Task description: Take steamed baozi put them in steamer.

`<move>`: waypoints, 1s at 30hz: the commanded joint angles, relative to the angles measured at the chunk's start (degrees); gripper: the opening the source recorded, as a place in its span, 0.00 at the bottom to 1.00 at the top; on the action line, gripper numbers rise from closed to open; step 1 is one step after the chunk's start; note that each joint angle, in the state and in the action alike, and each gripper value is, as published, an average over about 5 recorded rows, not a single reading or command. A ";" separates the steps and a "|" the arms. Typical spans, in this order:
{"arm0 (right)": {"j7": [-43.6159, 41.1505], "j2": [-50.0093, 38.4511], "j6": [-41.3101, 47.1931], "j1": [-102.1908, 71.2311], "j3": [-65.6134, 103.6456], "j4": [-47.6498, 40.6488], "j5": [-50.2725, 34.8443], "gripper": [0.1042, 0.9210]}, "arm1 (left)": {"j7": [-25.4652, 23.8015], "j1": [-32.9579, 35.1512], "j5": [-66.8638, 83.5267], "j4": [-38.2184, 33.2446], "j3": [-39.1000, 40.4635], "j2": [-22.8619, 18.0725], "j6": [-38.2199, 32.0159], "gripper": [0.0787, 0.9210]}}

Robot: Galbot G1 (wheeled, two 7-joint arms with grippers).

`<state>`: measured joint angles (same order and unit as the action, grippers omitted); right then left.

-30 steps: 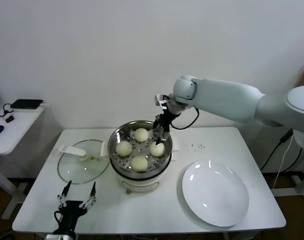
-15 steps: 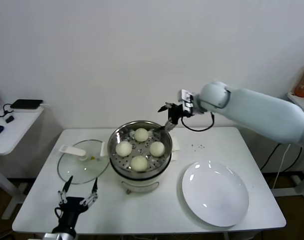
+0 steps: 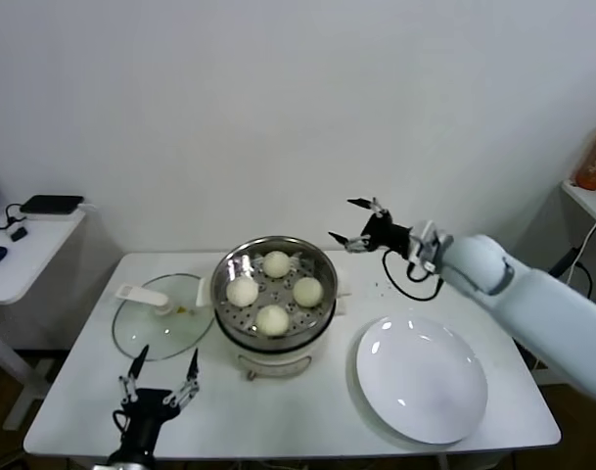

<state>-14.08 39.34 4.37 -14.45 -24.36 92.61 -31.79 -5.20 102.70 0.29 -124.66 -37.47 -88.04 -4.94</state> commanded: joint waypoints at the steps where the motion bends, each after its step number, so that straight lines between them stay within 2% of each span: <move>1: 11.74 12.90 -10.77 -47.17 41.09 8.11 11.61 0.88 | 1.31 0.28 -0.43 -0.99 0.04 -0.60 0.63 0.88; 9: 9.73 23.87 -14.29 -62.00 47.28 13.71 15.00 0.88 | 3.35 -4.28 0.28 0.93 -2.36 1.38 3.50 0.88; 15: 7.49 29.56 -15.98 -70.56 49.22 16.26 13.21 0.88 | 3.09 -5.57 0.80 2.05 -3.08 1.74 3.81 0.88; 30: 4.81 33.49 -19.31 -76.51 51.12 16.20 12.88 0.88 | 1.17 -4.41 1.28 1.88 -4.62 1.45 2.90 0.88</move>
<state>-8.29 68.29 -12.60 -82.41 22.84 107.16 -19.32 -3.32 97.95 1.41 -123.04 -41.44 -86.80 -1.80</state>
